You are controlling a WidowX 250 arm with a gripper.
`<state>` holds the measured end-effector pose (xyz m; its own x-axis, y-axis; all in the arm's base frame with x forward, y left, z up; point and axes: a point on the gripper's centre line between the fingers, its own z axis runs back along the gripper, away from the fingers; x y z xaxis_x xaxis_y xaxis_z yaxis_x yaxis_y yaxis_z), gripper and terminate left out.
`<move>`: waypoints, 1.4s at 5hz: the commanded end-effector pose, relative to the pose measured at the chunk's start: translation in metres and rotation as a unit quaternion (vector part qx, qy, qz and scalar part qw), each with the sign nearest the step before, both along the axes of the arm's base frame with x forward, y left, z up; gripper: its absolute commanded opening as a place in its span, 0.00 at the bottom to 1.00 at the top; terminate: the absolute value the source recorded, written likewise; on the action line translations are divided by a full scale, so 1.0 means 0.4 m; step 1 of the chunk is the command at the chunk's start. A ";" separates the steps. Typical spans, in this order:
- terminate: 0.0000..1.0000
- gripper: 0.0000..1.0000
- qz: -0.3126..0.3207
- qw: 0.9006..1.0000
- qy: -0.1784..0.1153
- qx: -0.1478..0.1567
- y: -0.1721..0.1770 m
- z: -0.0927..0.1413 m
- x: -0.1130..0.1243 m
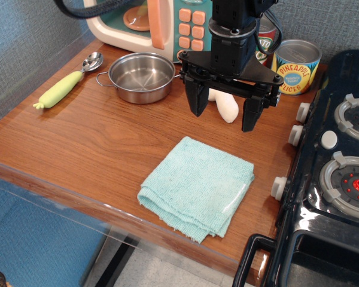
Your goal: Put the pot on the blue towel
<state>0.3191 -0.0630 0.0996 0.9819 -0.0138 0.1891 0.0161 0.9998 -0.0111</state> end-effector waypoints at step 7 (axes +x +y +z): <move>0.00 1.00 0.057 0.995 0.030 0.082 0.361 -0.059 0.222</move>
<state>0.4018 0.0779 0.0515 0.9949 0.0733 0.0696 -0.0829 0.9858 0.1459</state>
